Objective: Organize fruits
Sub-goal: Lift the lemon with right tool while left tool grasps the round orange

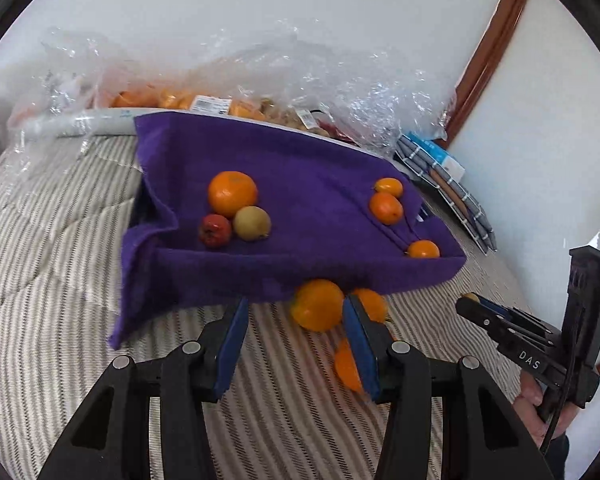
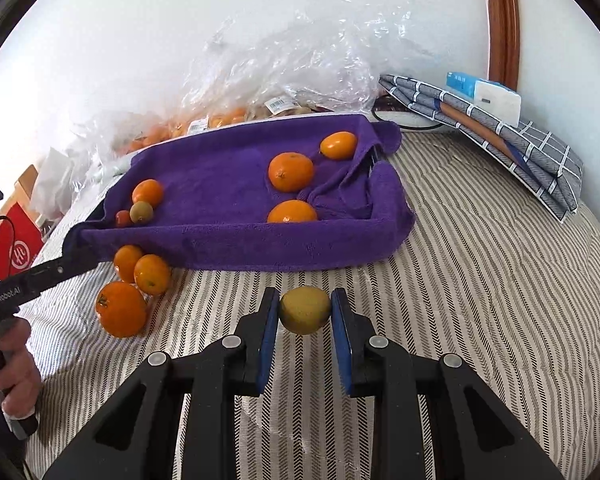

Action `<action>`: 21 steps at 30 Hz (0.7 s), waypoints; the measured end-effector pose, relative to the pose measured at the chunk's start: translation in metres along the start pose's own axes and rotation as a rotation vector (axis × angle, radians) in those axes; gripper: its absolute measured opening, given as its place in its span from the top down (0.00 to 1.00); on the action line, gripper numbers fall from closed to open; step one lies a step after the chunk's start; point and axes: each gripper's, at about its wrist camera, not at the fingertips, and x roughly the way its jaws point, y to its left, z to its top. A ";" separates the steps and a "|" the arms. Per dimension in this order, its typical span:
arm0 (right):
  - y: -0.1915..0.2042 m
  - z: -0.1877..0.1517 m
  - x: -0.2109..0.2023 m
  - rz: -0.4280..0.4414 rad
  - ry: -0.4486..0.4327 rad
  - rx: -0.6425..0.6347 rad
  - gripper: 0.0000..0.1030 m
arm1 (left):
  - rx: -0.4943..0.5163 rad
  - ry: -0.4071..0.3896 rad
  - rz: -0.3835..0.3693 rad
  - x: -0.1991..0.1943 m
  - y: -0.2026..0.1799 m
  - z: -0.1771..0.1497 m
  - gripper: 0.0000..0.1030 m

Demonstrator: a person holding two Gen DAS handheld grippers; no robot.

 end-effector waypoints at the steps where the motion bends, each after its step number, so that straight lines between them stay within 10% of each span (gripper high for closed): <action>1: 0.000 0.000 0.000 0.003 -0.001 -0.001 0.74 | -0.001 -0.001 -0.005 0.001 -0.001 0.001 0.55; 21: -0.006 0.000 0.000 0.068 0.006 0.024 0.74 | 0.004 0.061 0.048 0.034 -0.016 0.010 0.58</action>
